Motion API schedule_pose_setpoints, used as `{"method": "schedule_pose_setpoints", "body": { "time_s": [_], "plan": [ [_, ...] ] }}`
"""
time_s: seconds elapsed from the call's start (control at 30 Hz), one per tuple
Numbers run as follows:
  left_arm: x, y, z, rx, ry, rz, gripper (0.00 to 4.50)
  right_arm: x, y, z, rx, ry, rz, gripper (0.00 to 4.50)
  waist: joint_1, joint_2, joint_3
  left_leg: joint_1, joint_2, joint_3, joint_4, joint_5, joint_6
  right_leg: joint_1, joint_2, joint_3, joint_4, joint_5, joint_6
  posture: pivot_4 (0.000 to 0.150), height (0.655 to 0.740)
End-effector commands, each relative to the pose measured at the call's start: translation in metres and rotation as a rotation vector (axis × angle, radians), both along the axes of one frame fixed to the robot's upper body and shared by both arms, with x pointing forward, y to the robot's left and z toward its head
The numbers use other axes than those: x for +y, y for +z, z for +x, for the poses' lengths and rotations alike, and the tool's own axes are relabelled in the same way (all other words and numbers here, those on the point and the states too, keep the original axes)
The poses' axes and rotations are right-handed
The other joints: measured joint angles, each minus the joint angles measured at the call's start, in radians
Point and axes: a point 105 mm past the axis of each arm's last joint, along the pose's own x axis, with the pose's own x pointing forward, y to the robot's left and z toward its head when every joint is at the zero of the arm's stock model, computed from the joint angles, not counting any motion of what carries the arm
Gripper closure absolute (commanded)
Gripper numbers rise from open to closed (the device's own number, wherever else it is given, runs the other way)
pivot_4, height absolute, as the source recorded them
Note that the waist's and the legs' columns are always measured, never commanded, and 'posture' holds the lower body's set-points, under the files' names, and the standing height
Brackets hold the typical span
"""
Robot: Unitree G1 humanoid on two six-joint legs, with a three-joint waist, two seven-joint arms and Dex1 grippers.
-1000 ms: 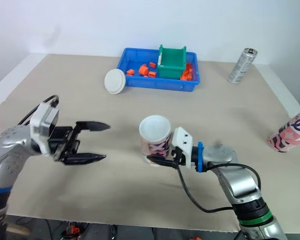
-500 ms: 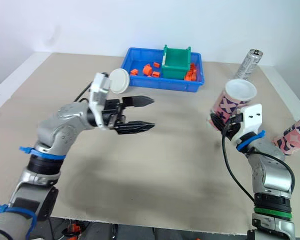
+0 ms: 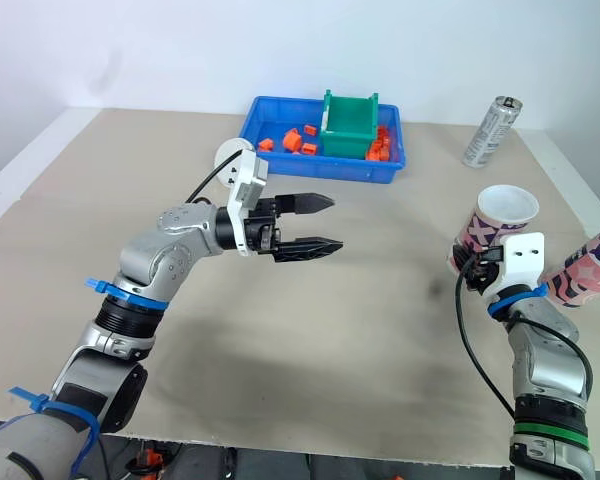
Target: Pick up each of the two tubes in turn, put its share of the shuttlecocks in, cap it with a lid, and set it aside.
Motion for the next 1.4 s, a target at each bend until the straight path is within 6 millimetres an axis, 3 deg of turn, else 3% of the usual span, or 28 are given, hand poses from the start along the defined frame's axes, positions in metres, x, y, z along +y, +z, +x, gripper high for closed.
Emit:
{"method": "schedule_pose_setpoints", "body": {
  "time_s": [0.03, 0.07, 0.23, 0.47, 0.6, 0.7, 0.77, 0.87, 1.03, 1.27, 1.4],
  "plan": [
    [-0.001, 0.013, -0.002, -0.059, 0.001, -0.013, 0.00, -0.017, 0.001, -0.006, -0.004, -0.034, 0.063, 0.38, 0.001, 0.000, 0.000, 0.000, 0.000, 0.000, 0.000, 0.000, 0.000, 0.000, 0.000, 0.000, 0.000, 0.000, 0.000, 0.150, 0.7355],
    [-0.001, 0.013, -0.003, -0.058, -0.002, -0.014, 0.00, -0.019, -0.002, -0.007, 0.002, -0.036, 0.053, 0.03, 0.001, 0.000, 0.000, 0.000, 0.000, 0.000, 0.000, 0.000, 0.000, 0.001, 0.000, 0.000, 0.000, 0.000, 0.000, 0.150, 0.7355],
    [0.000, 0.013, -0.005, -0.061, -0.006, -0.012, 0.00, -0.031, -0.005, -0.010, 0.023, -0.080, 0.056, 0.03, 0.001, 0.000, 0.000, 0.000, 0.000, 0.000, 0.000, 0.000, 0.000, 0.000, 0.000, 0.000, 0.000, 0.000, 0.000, 0.150, 0.7355],
    [0.001, 0.013, -0.008, -0.058, -0.015, -0.016, 0.00, -0.026, -0.009, -0.022, 0.105, 0.011, 0.011, 0.03, 0.001, 0.000, 0.000, 0.000, 0.000, 0.000, 0.000, 0.000, 0.000, 0.001, 0.000, 0.001, 0.000, 0.000, 0.001, 0.150, 0.7355],
    [0.008, 0.011, -0.008, -0.051, -0.006, -0.010, 0.00, -0.031, -0.009, -0.041, 0.187, 0.076, -0.022, 0.03, 0.002, 0.001, 0.000, 0.000, -0.001, 0.000, 0.000, 0.000, 0.000, 0.001, 0.000, 0.001, 0.000, 0.000, 0.001, 0.150, 0.7355],
    [0.018, 0.004, -0.006, -0.046, 0.018, 0.012, 0.00, -0.033, 0.002, -0.053, 0.185, 0.113, -0.016, 0.03, 0.002, 0.002, -0.001, 0.000, -0.001, 0.000, 0.000, 0.000, 0.000, 0.001, 0.000, 0.001, 0.000, -0.001, 0.001, 0.150, 0.7355],
    [0.030, -0.004, -0.004, -0.041, 0.052, 0.040, 0.00, -0.021, 0.018, -0.059, 0.146, 0.193, 0.009, 0.03, 0.000, 0.002, -0.001, 0.001, -0.001, 0.000, 0.000, 0.000, 0.000, 0.001, 0.000, 0.001, 0.000, -0.001, 0.001, 0.150, 0.7355],
    [0.053, -0.021, -0.001, -0.027, 0.128, 0.086, 0.00, 0.014, 0.038, -0.068, 0.096, 0.361, 0.045, 0.03, -0.015, 0.003, -0.001, 0.001, -0.001, 0.000, 0.000, 0.000, 0.000, 0.001, 0.000, 0.002, 0.000, -0.001, 0.001, 0.150, 0.7355],
    [0.099, -0.059, -0.005, 0.107, 0.266, 0.170, 0.00, 0.065, 0.027, -0.081, 0.137, 0.560, 0.060, 0.03, -0.022, 0.002, 0.000, 0.002, 0.000, 0.000, 0.000, 0.000, 0.000, 0.002, 0.000, 0.001, 0.000, -0.001, 0.001, 0.150, 0.7355],
    [0.135, -0.083, -0.011, 0.137, 0.442, 0.233, 0.00, 0.079, 0.010, -0.077, 0.151, 0.585, 0.106, 0.03, -0.012, 0.001, 0.000, 0.000, -0.001, 0.000, 0.001, 0.000, 0.000, 0.002, -0.001, 0.002, 0.000, -0.002, -0.002, 0.150, 0.7355],
    [0.150, -0.083, -0.007, 0.148, 0.525, 0.197, 0.00, 0.083, 0.002, -0.072, 0.157, 0.586, 0.124, 0.03, -0.009, 0.001, 0.000, 0.000, -0.001, 0.000, 0.001, 0.000, 0.000, 0.002, -0.001, 0.002, 0.000, -0.002, -0.003, 0.150, 0.7355]
  ]
}}
